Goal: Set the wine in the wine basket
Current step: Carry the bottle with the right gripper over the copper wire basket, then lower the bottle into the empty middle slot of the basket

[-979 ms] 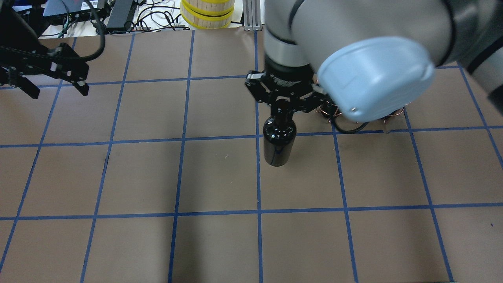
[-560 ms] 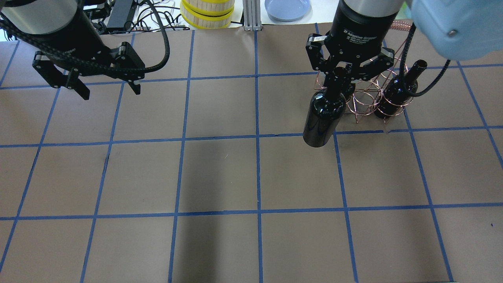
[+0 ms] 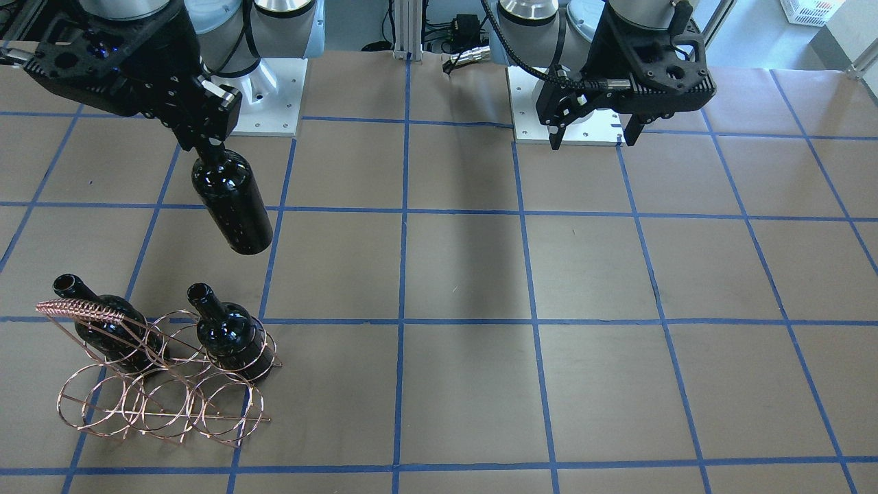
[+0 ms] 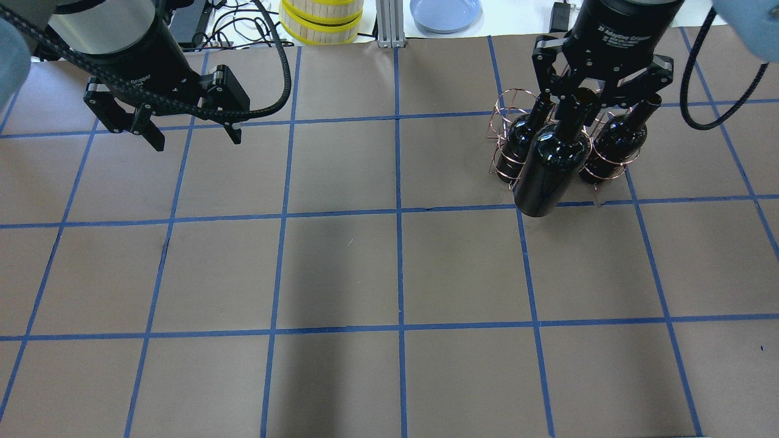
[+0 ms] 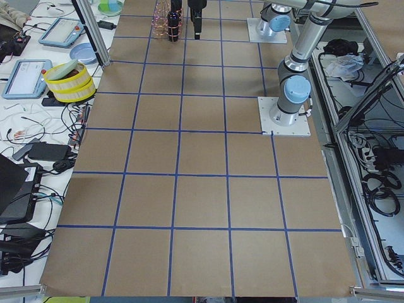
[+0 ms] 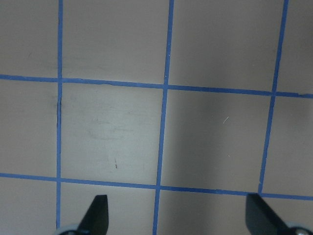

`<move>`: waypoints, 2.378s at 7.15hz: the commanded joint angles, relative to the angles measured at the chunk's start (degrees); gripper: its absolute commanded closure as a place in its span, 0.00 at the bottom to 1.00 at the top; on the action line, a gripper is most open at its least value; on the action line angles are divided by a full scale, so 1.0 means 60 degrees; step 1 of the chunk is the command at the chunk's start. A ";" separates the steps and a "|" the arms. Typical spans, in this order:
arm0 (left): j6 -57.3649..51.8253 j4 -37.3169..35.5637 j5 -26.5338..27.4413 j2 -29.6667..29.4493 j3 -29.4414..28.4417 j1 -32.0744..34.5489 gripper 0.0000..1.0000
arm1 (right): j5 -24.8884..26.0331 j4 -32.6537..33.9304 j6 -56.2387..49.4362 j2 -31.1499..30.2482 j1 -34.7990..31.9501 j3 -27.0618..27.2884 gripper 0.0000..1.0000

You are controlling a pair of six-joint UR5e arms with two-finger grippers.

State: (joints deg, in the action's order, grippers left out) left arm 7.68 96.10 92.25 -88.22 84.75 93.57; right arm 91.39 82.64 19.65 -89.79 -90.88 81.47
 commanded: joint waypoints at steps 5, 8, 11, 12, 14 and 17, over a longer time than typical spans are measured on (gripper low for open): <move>-0.0254 -0.0269 0.0079 -0.0033 -0.0034 0.0123 0.00 | -0.0408 0.0199 -0.1647 0.1751 0.1464 -0.1595 1.00; -0.0270 -0.0284 0.0094 -0.0004 0.0025 0.0122 0.00 | -0.0335 0.0786 -0.1765 0.2235 0.1639 -0.1581 1.00; -0.0270 -0.0254 0.0080 0.0010 0.0040 0.0122 0.00 | -0.0305 0.1108 -0.1971 0.2411 0.1684 -0.1566 1.00; -0.0270 -0.0254 0.0079 0.0025 0.0069 0.0122 0.00 | -0.0305 0.1123 -0.2014 0.2426 0.1684 -0.1566 1.00; -0.0270 -0.0254 0.0079 0.0025 0.0069 0.0122 0.00 | -0.0305 0.1313 -0.2176 0.2426 0.1684 -0.1507 1.00; -0.0270 -0.0240 0.0079 0.0025 0.0069 0.0122 0.00 | -0.0407 0.1416 -0.2146 0.2485 0.1684 -0.1507 1.00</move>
State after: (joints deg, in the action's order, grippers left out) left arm 6.07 94.59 92.73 -88.07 85.16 94.33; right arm 89.27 90.96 6.68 -74.92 -80.77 72.40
